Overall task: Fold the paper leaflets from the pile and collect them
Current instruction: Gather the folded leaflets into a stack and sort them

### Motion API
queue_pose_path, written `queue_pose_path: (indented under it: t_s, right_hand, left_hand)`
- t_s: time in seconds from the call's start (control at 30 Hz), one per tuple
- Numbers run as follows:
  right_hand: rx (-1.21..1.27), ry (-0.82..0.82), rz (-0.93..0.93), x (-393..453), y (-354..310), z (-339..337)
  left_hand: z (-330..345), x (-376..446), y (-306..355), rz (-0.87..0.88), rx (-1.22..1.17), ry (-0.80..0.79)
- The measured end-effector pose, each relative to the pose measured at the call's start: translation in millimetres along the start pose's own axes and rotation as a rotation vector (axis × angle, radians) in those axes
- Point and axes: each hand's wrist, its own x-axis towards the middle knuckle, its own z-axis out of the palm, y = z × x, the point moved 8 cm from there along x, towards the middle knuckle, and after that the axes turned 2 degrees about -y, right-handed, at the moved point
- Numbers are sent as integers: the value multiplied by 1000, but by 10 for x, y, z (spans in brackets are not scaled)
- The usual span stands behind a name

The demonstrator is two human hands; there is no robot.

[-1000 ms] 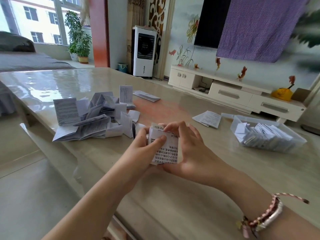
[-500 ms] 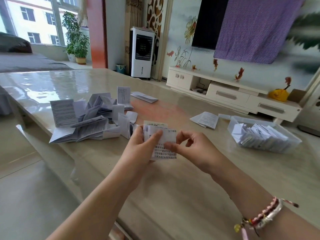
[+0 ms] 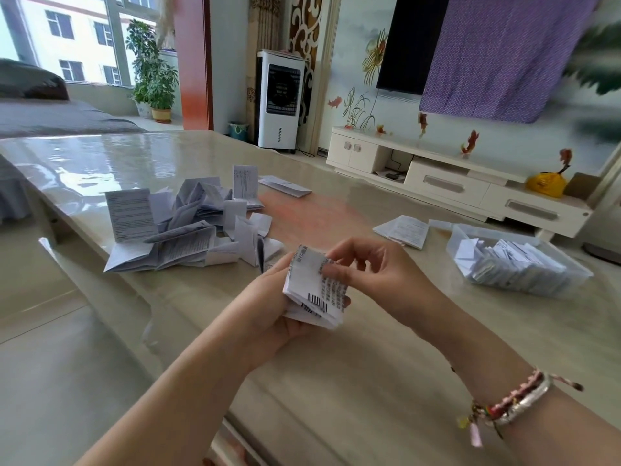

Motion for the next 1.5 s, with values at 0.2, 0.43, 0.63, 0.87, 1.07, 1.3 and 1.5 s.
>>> queue_pose_path:
  t_s: [0.2,0.43,0.63,0.87,1.07,1.3,1.5]
  right_hand:
    - [-243,67,-88,10,-45,-42]
    - [-240,131,-90,18,-26,-35]
    - [-107,228,59,201,12,-25]
    - [-403,-40,196,739,41,656]
    - [-233,245,90,460,9,266]
    - [133,-57,90,260,-114,646]
    - [-79,-179,32,365,-246,765]
  left_hand:
    - [-51,30,-86,-112,-73,8]
    - [-74,-86,-5,-70,-3,-53]
    - [-560,-255,155,-68,60,159]
    - [-913,-410,230,-104,205,334]
    - [-901,-384,226,-49,177,375]
    - [-650,-349,254,-2,90,308]
    - [-709,-376,255,-19,126,279]
